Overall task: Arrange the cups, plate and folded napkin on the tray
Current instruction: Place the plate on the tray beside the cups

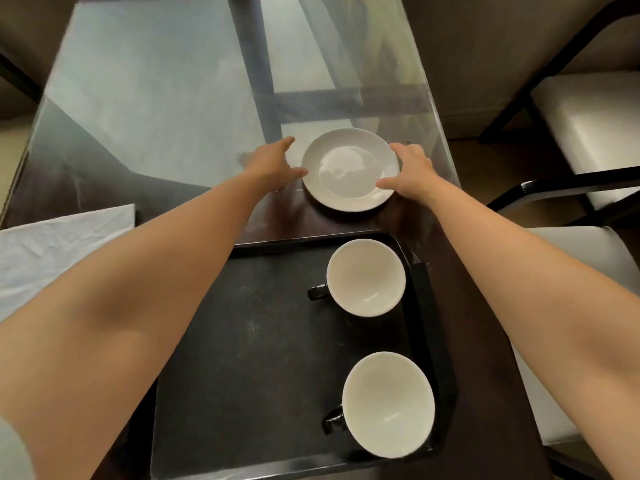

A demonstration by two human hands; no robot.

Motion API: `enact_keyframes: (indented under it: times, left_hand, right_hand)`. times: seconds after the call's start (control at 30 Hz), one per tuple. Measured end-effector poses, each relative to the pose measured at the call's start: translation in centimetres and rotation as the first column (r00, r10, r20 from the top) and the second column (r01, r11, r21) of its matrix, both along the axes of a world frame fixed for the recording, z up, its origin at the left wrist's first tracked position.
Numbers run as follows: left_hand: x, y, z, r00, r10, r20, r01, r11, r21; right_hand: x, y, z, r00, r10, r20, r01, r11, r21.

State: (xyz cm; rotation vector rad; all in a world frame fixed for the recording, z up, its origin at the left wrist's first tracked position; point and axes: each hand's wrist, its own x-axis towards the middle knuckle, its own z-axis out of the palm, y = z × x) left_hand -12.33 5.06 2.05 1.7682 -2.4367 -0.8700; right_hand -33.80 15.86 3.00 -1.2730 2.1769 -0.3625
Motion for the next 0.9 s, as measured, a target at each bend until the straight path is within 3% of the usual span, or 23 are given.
enact_keyframes:
  times: [0.3,0.5,0.9]
  left_hand:
    - [-2.4,0.2,-1.5,1.0,0.027,-0.009,-0.026,0.999,0.045]
    - [-2.5,0.8,-2.2,0.971,0.089,-0.22,-0.059,0.988,0.139]
    - [1.2,2.7,2.5,0.907,0.211,-0.366,-0.175,0.976,0.129]
  right_hand:
    - [0.2,-0.4,-1.5,0.992,-0.087,0.09,0.089,0.996,-0.018]
    - [0.8,0.0,-1.8,0.974,-0.14,0.177,0.155,0.985,-0.071]
    - [3.2,-0.5,1.7,0.992,0.0,0.127,0.023,0.984,-0.177]
